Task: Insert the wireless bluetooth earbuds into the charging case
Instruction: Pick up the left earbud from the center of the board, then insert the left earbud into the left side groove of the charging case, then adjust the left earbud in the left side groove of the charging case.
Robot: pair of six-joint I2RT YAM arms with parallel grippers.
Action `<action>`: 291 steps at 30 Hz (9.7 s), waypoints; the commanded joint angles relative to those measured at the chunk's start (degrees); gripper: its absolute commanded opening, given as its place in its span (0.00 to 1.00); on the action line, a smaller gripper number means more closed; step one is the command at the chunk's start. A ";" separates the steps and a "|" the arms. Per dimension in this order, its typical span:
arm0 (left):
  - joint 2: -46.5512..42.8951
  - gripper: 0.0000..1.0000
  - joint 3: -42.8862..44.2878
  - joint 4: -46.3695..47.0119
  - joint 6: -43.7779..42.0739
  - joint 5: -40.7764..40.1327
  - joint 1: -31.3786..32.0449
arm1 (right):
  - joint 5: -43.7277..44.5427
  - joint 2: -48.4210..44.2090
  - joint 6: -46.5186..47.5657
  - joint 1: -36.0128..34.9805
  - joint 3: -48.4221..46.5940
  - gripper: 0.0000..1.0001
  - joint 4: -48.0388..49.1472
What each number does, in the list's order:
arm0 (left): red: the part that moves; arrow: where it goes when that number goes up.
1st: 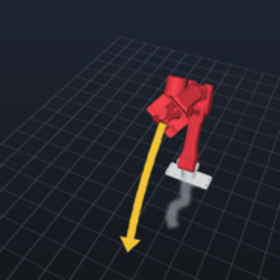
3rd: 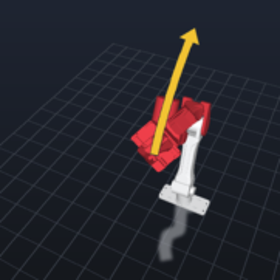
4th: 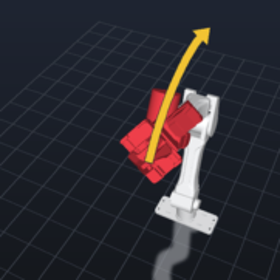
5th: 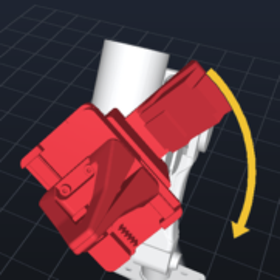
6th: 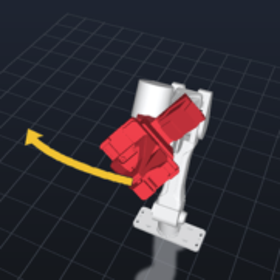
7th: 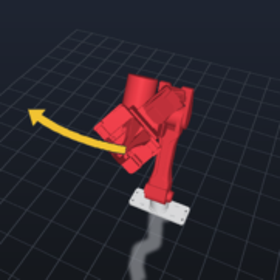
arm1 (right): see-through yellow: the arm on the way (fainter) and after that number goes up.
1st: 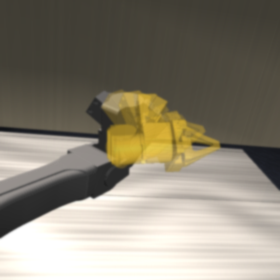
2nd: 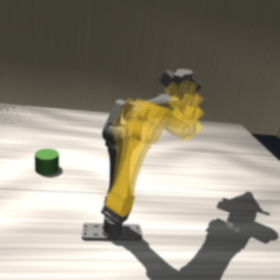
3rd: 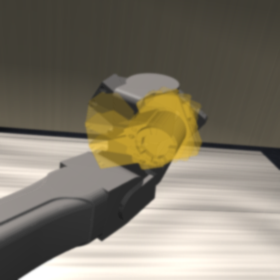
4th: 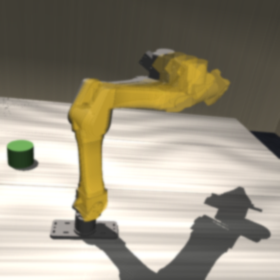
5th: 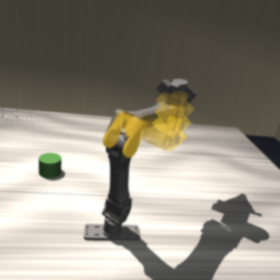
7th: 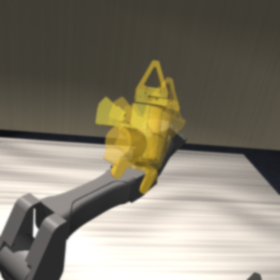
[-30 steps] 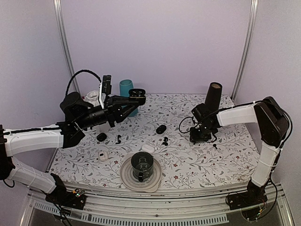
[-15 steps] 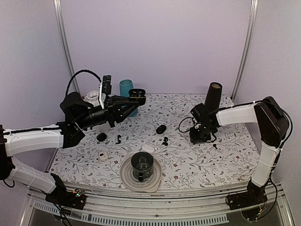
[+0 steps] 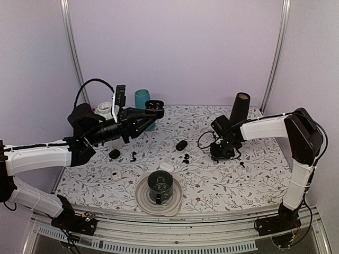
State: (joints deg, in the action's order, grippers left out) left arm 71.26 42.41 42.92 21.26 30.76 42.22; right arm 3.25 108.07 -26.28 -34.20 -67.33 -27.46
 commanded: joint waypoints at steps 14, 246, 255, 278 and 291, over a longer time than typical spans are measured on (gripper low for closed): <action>0.54 0.00 0.10 1.10 0.10 0.00 -0.73 | 1.10 3.27 5.04 -0.99 -3.69 0.30 -2.63; 16.02 0.00 12.03 -10.66 -19.23 -16.00 8.16 | 7.01 -7.80 4.44 -19.64 -38.74 0.89 -15.20; 15.40 0.00 11.78 -10.59 -19.57 -16.44 8.18 | 6.37 -7.61 4.57 -19.58 -38.93 0.88 -15.94; 15.57 0.00 11.92 -10.40 -18.80 -16.01 7.62 | 5.29 -9.75 5.76 -19.54 -36.56 0.86 -15.76; 15.75 0.00 12.25 -10.57 -18.88 -15.82 7.62 | 4.48 -10.66 5.80 -19.59 -35.58 0.84 -15.63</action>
State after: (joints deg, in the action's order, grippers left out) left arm 88.62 53.32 30.81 2.57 14.74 49.52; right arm 7.99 99.37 -21.37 -53.98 -104.20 -42.28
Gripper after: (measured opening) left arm 0.224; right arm 0.845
